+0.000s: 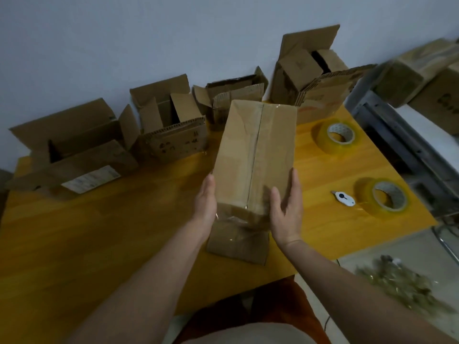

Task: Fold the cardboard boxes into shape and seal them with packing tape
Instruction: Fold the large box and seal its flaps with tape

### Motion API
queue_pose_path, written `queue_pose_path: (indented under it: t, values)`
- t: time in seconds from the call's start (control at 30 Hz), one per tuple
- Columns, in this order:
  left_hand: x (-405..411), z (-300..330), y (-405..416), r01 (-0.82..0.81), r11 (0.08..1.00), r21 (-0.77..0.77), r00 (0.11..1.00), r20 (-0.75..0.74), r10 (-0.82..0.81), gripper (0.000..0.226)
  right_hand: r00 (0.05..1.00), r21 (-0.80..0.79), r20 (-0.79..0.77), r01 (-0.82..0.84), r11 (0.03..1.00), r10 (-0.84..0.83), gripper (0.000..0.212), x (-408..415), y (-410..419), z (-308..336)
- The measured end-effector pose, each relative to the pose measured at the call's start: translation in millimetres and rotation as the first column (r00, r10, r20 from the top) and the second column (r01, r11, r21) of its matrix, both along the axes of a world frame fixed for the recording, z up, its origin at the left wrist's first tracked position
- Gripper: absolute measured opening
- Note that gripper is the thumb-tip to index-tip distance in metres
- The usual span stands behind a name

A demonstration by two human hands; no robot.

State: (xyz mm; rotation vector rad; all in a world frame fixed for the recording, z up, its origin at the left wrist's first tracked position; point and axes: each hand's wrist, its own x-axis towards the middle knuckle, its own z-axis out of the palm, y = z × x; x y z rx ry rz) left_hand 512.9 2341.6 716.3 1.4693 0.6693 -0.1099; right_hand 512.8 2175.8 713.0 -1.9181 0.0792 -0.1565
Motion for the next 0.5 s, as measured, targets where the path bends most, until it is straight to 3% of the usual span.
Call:
queue_pose_path:
  t: [0.1,0.17,0.2,0.27,0.33,0.37,0.43,0.5]
  values:
    - [-9.4,-2.3,3.7,0.125,0.99,0.06,0.981,-0.154,-0.115,0.075,0.978,-0.167,-0.01,-0.209,0.964,0.21,0.076,2.2,-19.8,0.1]
    - [-16.8,-0.2,12.4,0.201,0.942,0.27,0.98,-0.059,-0.192,0.08,0.96,-0.258,-0.068,-0.279,0.925,0.27,0.078,6.2,-33.9,6.1]
    - [-18.0,2.3,20.0,0.222,0.864,0.451,0.962,0.04,-0.268,0.079,0.96,-0.376,-0.041,-0.272,0.886,0.277,0.077,8.3,-37.0,10.7]
    - [-11.9,6.3,37.6,0.245,0.554,0.796,0.811,0.145,-0.566,0.071,0.92,-0.692,0.049,-0.25,0.677,0.39,0.074,10.8,-29.8,21.7]
    - [0.5,9.4,50.6,0.258,0.177,0.95,0.594,-0.011,-0.804,0.07,0.825,-0.866,-0.056,-0.32,0.384,0.562,0.076,12.8,-13.5,28.8]
    - [7.3,11.0,54.8,0.269,0.039,0.962,0.513,-0.109,-0.851,0.071,0.792,-0.899,-0.145,-0.356,0.254,0.593,0.078,14.3,-7.0,31.0]
    - [16.3,9.3,62.0,0.271,-0.076,0.96,0.439,-0.193,-0.877,0.066,0.765,-0.916,-0.248,-0.385,0.114,0.594,0.078,18.5,-3.1,31.3]
    - [18.7,3.3,67.2,0.241,-0.091,0.966,0.406,-0.185,-0.895,0.064,0.758,-0.918,-0.266,-0.388,0.083,0.596,0.076,20.7,-6.0,30.6]
